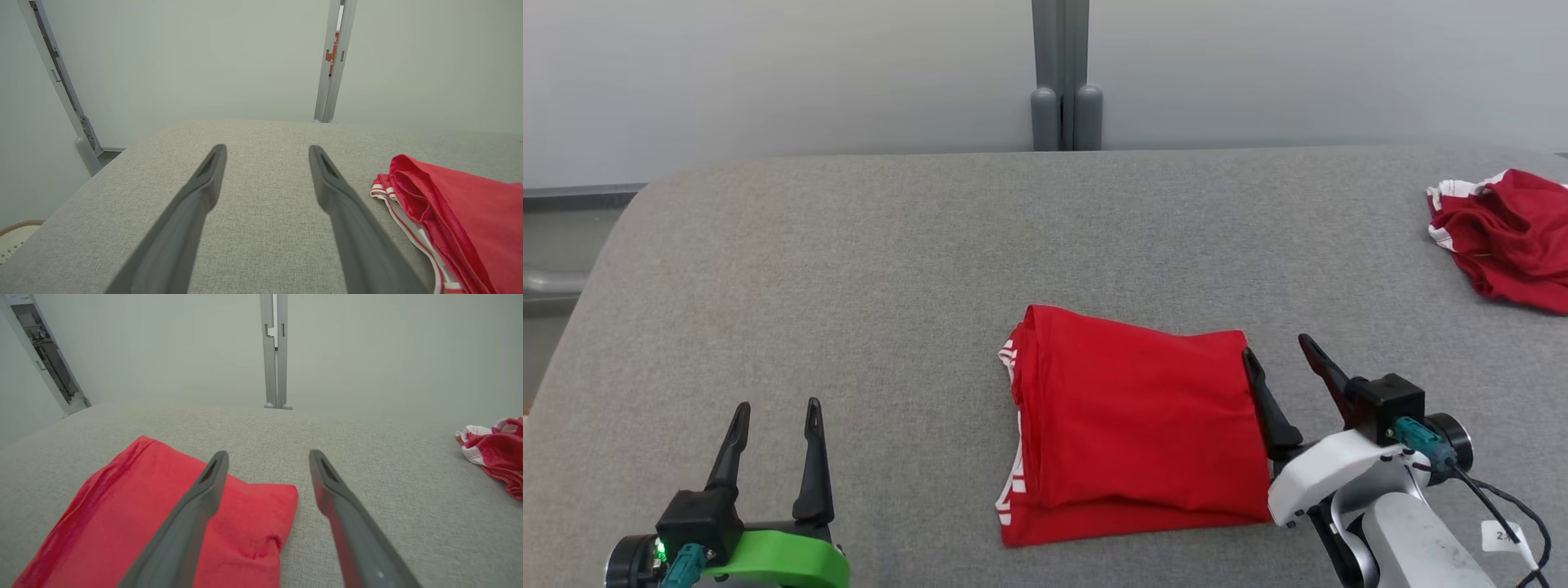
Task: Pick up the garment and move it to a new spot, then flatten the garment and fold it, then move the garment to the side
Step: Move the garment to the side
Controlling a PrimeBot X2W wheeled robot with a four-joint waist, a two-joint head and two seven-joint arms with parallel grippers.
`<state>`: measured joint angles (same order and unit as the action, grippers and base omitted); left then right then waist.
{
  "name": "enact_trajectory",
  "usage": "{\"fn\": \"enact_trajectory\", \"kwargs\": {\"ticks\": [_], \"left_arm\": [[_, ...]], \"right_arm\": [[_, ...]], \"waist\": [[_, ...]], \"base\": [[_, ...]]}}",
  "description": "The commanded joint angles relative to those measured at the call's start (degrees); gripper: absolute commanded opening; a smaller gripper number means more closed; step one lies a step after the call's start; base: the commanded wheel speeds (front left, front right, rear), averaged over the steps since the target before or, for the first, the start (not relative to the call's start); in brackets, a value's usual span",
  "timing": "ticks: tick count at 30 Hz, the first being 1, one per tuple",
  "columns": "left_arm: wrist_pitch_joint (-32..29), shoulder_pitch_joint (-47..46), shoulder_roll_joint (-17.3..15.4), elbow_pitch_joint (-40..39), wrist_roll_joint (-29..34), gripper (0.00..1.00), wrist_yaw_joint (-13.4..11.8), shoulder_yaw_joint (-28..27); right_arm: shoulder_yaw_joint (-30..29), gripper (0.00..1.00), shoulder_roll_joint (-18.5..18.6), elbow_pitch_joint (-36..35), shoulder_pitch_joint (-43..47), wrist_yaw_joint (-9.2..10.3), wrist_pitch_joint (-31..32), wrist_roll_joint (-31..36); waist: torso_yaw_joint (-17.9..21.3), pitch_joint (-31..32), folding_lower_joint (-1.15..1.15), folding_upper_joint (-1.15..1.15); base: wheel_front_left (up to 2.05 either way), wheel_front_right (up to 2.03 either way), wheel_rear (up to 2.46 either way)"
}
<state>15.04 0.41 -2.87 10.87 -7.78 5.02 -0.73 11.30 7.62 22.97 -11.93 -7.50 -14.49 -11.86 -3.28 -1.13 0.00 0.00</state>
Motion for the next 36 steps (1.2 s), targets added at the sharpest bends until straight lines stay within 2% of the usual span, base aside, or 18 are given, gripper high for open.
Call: {"fn": "enact_trajectory", "kwargs": {"ticks": [1, 12, 20, 21, 22, 28, 36], "left_arm": [[0.1, -1.0, -0.1, 0.0, -0.4, 1.00, -0.1, 0.0], [0.1, -2.6, -0.1, 0.2, -1.1, 1.00, -0.4, 1.1], [0.1, -3.5, -0.1, -0.1, -1.5, 1.00, -0.9, 1.7], [0.1, -3.7, -0.1, -0.1, -1.4, 1.00, -1.0, 1.9], [0.1, -3.9, -0.1, -0.1, -1.5, 1.00, -1.1, 2.0], [0.1, -5.0, -0.1, -0.3, -2.5, 1.00, -1.7, 3.1], [0.1, -8.9, -0.1, -1.4, -3.6, 1.00, -2.3, 5.0]], "right_arm": [[0.0, 1.00, 0.1, 2.1, -1.2, 0.04, 0.5, 0.7], [-1.1, 1.00, -0.8, 19.1, -6.8, 0.04, 0.4, -0.1], [-0.1, 0.98, -2.8, 29.9, -8.7, 0.04, 1.1, -2.5], [0.4, 0.29, -3.2, 30.6, -8.9, 0.04, 1.1, -3.4], [0.9, 0.00, -3.4, 30.8, -9.2, 0.04, 0.9, -4.1], [2.9, 0.00, -2.1, 30.5, -13.3, 0.09, -0.1, -5.6], [7.1, 0.00, 5.7, 27.7, -23.3, 0.10, -0.3, -3.8]], "waist": [[-1.2, -1.0, 0.00, 0.00], [-4.7, -4.1, 0.00, 0.00], [-5.2, -5.8, 0.00, 0.00], [-5.2, -6.0, 0.00, 0.00], [-5.1, -6.2, 0.00, 0.00], [-4.1, -7.9, 0.00, 0.00], [-2.3, -13.9, 0.00, 0.00]], "base": [[0.00, 0.00, 0.00], [0.00, 0.00, 0.00], [0.00, 0.00, 0.00], [0.00, 0.00, 0.00], [0.00, 0.00, 0.00], [0.00, 0.00, 0.00], [0.00, 0.00, 0.00]]}}
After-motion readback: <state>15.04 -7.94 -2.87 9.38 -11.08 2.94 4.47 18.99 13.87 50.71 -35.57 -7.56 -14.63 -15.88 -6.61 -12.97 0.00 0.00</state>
